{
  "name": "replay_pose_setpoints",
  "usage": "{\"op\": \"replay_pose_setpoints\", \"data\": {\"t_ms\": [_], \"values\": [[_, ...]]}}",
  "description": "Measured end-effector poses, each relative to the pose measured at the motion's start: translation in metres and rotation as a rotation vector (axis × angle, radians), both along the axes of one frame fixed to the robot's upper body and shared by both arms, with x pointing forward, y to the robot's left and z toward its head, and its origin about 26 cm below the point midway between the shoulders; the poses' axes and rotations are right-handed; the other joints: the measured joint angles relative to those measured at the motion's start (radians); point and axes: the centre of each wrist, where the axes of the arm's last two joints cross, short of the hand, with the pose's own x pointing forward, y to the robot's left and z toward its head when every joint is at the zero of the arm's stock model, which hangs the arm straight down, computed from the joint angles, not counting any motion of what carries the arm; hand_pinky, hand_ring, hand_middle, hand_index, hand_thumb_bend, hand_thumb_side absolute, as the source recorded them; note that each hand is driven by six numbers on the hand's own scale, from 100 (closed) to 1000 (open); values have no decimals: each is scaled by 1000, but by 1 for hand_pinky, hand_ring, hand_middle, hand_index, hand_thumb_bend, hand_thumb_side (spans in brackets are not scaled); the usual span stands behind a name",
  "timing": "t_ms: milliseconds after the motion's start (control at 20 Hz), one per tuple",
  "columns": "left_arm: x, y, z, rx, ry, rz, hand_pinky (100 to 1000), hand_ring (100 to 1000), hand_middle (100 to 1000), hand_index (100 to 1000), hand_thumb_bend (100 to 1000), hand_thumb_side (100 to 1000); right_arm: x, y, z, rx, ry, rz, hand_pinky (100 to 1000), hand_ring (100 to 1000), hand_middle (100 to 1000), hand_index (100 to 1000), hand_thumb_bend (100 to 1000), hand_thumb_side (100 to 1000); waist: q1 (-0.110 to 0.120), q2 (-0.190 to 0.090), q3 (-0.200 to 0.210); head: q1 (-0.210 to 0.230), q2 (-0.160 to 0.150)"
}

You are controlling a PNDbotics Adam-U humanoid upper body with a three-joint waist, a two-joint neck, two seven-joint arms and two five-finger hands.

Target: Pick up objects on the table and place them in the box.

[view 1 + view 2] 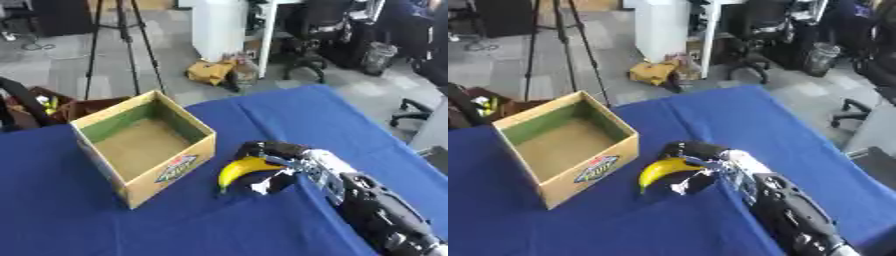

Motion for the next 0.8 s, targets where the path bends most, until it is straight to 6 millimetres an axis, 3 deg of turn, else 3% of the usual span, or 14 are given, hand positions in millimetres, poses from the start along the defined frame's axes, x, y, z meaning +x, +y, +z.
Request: {"op": "replay_pose_setpoints", "data": {"t_ms": [200, 250, 800], "values": [[0, 0, 0, 0, -1, -1, 725, 698, 483, 669, 222, 986, 0, 1, -1, -1, 1, 2, 817, 1000, 871, 910, 153, 534, 0, 0, 0, -1, 0], [0, 0, 0, 0, -1, -1, 725, 699, 483, 669, 221, 986, 0, 1, -1, -2, 1, 2, 802, 942, 820, 886, 134, 499, 0, 0, 0, -1, 0], [0, 0, 0, 0, -2, 0, 726, 700, 482, 669, 221, 986, 1, 1, -1, -8, 3, -1, 773, 872, 741, 818, 100, 411, 2, 0, -3, -4, 0]]}}
